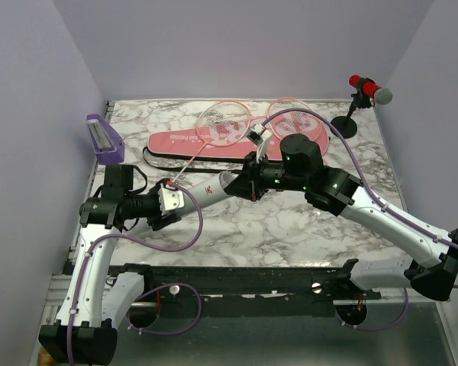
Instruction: Pack up the badminton gear
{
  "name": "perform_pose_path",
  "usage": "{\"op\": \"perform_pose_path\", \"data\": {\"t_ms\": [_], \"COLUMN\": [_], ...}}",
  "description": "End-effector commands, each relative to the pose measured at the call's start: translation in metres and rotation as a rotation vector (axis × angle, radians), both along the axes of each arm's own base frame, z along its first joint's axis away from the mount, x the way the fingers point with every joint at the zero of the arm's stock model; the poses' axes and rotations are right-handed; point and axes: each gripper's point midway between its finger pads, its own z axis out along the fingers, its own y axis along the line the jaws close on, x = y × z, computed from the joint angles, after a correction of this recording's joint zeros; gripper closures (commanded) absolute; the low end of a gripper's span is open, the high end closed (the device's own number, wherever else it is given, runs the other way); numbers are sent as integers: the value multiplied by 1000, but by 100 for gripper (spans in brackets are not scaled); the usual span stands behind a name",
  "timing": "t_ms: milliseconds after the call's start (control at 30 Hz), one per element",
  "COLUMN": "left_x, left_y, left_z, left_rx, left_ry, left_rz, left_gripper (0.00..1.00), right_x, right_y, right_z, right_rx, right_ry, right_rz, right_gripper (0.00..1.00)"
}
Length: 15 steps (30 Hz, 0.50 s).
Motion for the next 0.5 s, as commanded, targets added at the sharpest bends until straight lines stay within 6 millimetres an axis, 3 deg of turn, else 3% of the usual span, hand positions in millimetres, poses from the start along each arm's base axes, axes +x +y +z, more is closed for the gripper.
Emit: {"op": "perform_pose_path", "data": {"t_ms": [0,133,167,333,467], "left_x": [-3,-8,-8,-11,-12], "left_y": [-10,-11,-12,-11,-12], "left_z": [19,15,15,13,16], "left_rx": [-49,-44,-43,-40,-48], "left_ry": [-47,-34,-33,-31,-27], "left_rz": [-50,-64,-66,-70,-69], "left_gripper": [28,28,28,28,28], "right_x": [1,-1,-3,-6,5], "right_y": [8,-1,-5,-38,-59], "right_z": [18,36,45,82,71], "right_rx": [62,107,131,175,104], "right_ry": [-34,-63,-78,-171,-192], "right_rz": [-5,-36,-41,-127,-233], "right_gripper": [81,40,35,29,29]}}
